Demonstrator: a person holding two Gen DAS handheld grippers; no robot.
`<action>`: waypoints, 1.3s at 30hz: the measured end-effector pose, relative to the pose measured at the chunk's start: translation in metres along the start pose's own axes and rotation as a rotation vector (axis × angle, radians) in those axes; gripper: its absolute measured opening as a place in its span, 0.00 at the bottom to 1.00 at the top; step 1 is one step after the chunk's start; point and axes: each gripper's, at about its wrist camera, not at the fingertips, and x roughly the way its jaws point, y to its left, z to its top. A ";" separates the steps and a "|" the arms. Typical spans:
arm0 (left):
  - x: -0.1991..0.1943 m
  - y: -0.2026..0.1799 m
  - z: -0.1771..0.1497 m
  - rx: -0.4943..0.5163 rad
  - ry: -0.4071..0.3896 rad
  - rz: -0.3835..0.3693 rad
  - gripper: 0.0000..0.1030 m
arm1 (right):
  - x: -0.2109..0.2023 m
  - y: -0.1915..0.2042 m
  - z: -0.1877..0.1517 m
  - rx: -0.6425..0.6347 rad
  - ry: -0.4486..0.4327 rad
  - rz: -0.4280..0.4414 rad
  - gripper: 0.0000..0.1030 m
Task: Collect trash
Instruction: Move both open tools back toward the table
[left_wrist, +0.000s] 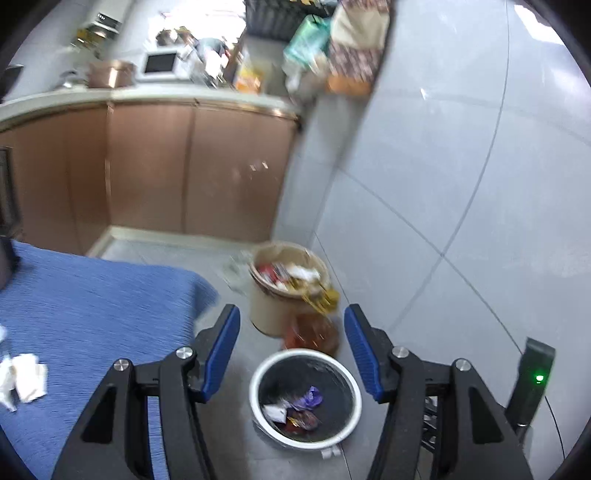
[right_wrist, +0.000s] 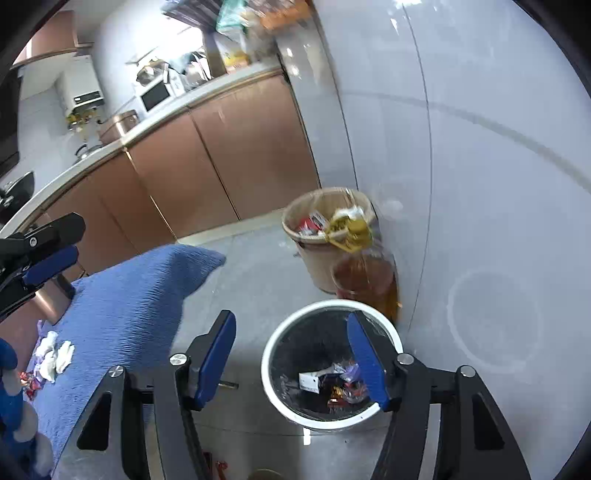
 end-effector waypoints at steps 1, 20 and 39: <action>-0.009 0.004 0.000 0.002 -0.011 0.021 0.55 | -0.005 0.005 0.001 -0.007 -0.009 0.003 0.62; -0.170 0.121 -0.060 -0.014 -0.160 0.495 0.63 | -0.076 0.119 -0.019 -0.214 -0.128 0.115 0.67; -0.270 0.160 -0.084 -0.079 -0.294 0.782 0.81 | -0.108 0.192 -0.042 -0.343 -0.172 0.139 0.93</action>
